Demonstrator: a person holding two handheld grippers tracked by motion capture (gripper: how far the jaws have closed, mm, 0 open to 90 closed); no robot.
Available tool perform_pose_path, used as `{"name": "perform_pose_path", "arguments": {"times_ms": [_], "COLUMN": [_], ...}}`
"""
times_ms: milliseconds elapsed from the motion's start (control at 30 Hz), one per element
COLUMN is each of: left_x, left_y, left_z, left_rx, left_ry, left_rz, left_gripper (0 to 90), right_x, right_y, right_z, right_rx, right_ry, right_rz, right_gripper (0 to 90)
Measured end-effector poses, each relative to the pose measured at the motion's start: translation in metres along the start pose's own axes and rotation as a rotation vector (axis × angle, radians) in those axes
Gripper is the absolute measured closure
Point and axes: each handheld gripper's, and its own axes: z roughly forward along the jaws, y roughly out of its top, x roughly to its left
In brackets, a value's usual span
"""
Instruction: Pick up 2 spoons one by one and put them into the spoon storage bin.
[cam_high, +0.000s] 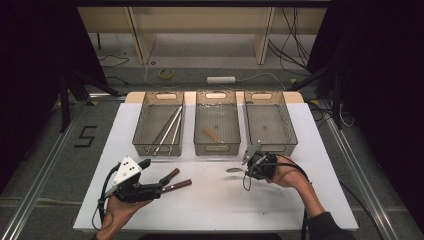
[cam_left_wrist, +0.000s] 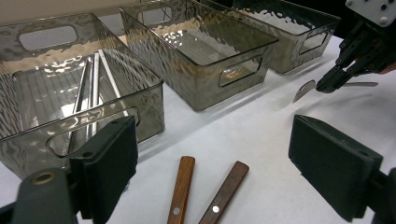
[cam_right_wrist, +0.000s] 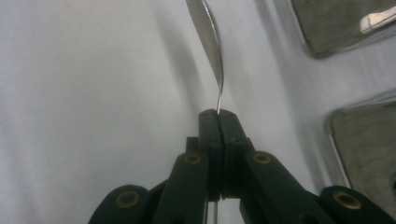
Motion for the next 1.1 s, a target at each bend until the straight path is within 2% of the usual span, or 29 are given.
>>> {"name": "perform_pose_path", "arguments": {"times_ms": [167, 533, 933, 1100], "left_x": [0.000, 0.001, 0.001, 0.001], "left_y": [0.000, 0.000, 0.000, 0.000], "left_z": [0.000, -0.001, -0.001, -0.001], "left_rx": [0.003, -0.007, -0.013, -0.015], "left_ry": [-0.002, -0.004, -0.001, -0.001], "left_rz": [0.005, -0.009, -0.012, -0.015], "left_gripper": [15.2, 15.2, 15.2, 15.2], "right_x": [-0.002, -0.006, -0.013, -0.015], "right_y": [0.000, -0.001, -0.004, -0.005], "right_z": [-0.007, -0.019, -0.032, -0.037], "right_rx": [-0.026, -0.083, -0.177, -0.207], "right_ry": [-0.014, -0.053, -0.068, -0.068], "right_rz": [0.019, 0.096, 0.177, 0.196], "right_gripper": [90.0, 90.0, 90.0, 90.0]}}
